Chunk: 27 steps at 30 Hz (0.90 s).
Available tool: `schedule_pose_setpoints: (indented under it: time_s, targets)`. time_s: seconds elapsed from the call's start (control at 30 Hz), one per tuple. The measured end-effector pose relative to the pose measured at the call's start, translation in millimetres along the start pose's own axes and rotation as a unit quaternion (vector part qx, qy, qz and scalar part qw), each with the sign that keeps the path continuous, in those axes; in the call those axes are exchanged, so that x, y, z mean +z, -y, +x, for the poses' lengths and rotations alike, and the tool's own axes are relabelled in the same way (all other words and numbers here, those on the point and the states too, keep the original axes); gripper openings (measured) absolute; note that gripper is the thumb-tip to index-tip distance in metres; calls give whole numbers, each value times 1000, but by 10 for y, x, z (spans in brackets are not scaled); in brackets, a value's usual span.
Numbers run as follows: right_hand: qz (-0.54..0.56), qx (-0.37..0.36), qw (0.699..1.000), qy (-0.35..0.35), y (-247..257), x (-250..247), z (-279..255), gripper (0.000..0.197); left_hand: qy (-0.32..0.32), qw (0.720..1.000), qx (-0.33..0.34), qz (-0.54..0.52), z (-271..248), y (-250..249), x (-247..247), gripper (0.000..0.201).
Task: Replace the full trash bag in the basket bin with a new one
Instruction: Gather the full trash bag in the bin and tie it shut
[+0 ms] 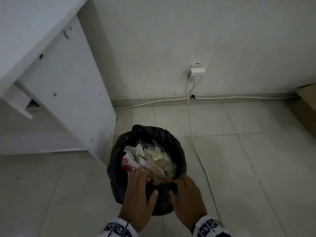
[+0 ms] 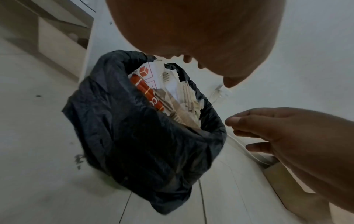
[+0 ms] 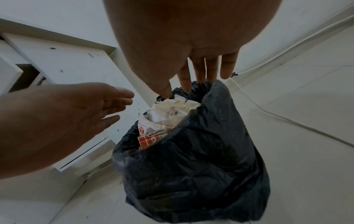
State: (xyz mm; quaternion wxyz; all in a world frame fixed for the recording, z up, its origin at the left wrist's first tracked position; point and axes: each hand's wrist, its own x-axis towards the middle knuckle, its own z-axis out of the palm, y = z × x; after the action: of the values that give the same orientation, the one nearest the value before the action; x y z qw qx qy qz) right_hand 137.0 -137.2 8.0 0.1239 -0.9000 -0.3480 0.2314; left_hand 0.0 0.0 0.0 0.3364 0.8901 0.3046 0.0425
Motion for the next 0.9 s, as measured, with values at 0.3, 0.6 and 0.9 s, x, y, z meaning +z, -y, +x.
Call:
schedule_pose_setpoints:
  time_s: [0.3,0.6,0.9]
  targets:
    - [73,-62,978,-185,-217,535,361,47,-25,991,30,127,413,364,407,103]
    - [434,151,883,-96,-372,741,305,64,-66,987,62,135,532,614,345,98]
    - [673,270,685,62,-291,718,697,65,-48,983,68,164,653,716,318,99]
